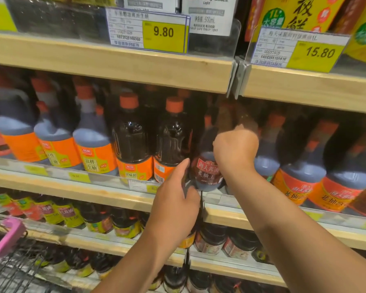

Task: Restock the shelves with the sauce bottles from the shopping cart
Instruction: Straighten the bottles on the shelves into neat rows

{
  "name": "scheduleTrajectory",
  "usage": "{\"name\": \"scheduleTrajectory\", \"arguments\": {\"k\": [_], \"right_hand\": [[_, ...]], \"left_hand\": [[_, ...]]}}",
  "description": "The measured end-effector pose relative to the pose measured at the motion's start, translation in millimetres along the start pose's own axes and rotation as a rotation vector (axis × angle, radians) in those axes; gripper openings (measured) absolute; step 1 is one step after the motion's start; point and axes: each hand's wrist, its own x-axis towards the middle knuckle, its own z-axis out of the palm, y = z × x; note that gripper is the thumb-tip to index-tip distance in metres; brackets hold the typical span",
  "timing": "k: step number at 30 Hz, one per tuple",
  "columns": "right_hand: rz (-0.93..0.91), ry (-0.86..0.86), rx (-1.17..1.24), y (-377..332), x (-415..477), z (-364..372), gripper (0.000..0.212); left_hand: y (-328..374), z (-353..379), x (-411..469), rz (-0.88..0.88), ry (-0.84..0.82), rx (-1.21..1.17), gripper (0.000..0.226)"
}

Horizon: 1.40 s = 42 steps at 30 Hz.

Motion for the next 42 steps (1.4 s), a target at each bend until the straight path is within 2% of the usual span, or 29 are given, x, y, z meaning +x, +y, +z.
{"name": "scheduleTrajectory", "arguments": {"k": [1, 4, 5, 8, 11, 14, 16, 19, 25, 29, 31, 37, 40, 42], "right_hand": [[-0.058, 0.039, -0.030, 4, 1, -1, 0.025], [-0.067, 0.134, 0.059, -3, -6, -2, 0.027], [-0.103, 0.142, 0.068, 0, -7, -1, 0.030], [-0.061, 0.069, 0.103, -2, -8, -7, 0.038], [-0.162, -0.025, -0.039, 14, -14, -22, 0.021], [-0.325, 0.101, -0.135, 32, -27, -56, 0.018], [-0.298, 0.154, -0.134, 48, -22, -75, 0.026], [-0.154, 0.085, -0.199, 64, -2, -80, 0.047], [-0.173, 0.025, -0.245, 67, 11, -83, 0.065], [-0.197, -0.032, -0.418, 74, 6, -88, 0.087], [-0.220, -0.055, -0.461, 80, 6, -91, 0.083], [-0.267, -0.117, -0.550, 85, 3, -95, 0.052], [-0.381, -0.112, -0.425, 93, -14, -112, 0.052], [-0.422, -0.033, -0.308, 110, -22, -136, 0.051]], "left_hand": [[2, -2, -1, 0.001, 0.002, 0.001, 0.064], [6, -4, -2, 0.022, 0.019, 0.005, 0.066], [8, -4, -2, 0.032, 0.023, 0.017, 0.067], [13, -2, -4, 0.075, 0.014, 0.084, 0.072], [18, 1, -6, 0.097, 0.006, 0.205, 0.080], [25, 4, -9, 0.161, 0.059, 0.367, 0.086], [30, 5, -5, 0.210, 0.109, 0.410, 0.088], [36, 9, 6, 0.236, 0.138, 0.339, 0.087], [38, 25, 19, 0.251, 0.171, 0.339, 0.058], [43, 34, 23, 0.227, 0.272, 0.428, 0.052], [46, 39, 22, 0.215, 0.303, 0.424, 0.054], [44, 46, 20, 0.213, 0.331, 0.355, 0.057], [43, 48, 6, 0.253, 0.384, 0.319, 0.082], [44, 49, -9, 0.333, 0.455, 0.272, 0.084]]}}
